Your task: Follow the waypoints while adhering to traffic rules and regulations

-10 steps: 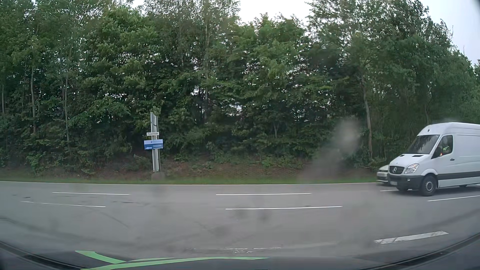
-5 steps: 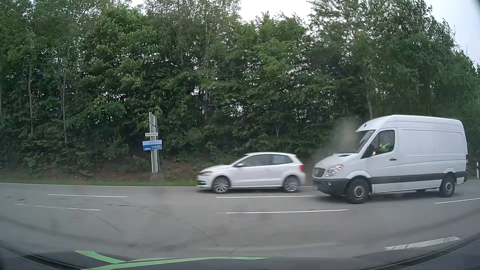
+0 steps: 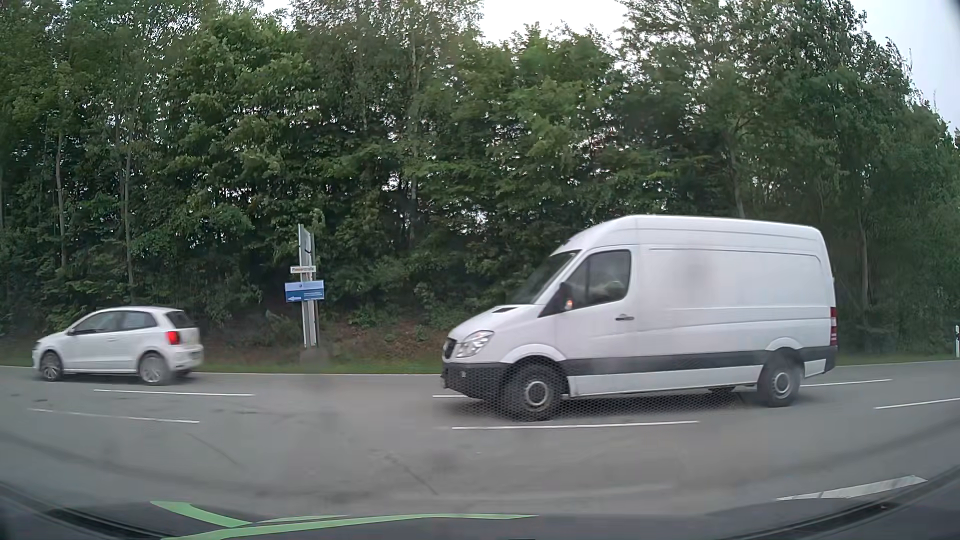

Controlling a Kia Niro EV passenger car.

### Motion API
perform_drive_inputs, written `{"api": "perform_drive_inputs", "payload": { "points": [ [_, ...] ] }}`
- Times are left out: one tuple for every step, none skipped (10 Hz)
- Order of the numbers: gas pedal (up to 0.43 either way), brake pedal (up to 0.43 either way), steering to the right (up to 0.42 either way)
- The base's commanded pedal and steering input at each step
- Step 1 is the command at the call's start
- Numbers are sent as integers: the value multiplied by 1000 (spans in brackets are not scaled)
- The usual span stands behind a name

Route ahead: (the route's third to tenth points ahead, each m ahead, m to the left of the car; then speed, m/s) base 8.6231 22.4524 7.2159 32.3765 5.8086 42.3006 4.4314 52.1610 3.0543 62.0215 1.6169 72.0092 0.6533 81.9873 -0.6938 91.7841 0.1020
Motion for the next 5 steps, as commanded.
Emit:
{"api": "perform_drive_inputs", "payload": {
  "points": [
    [0,207,-80],
    [0,232,-81],
    [0,256,-81],
    [0,299,-81],
    [0,329,-82]
  ]
}}
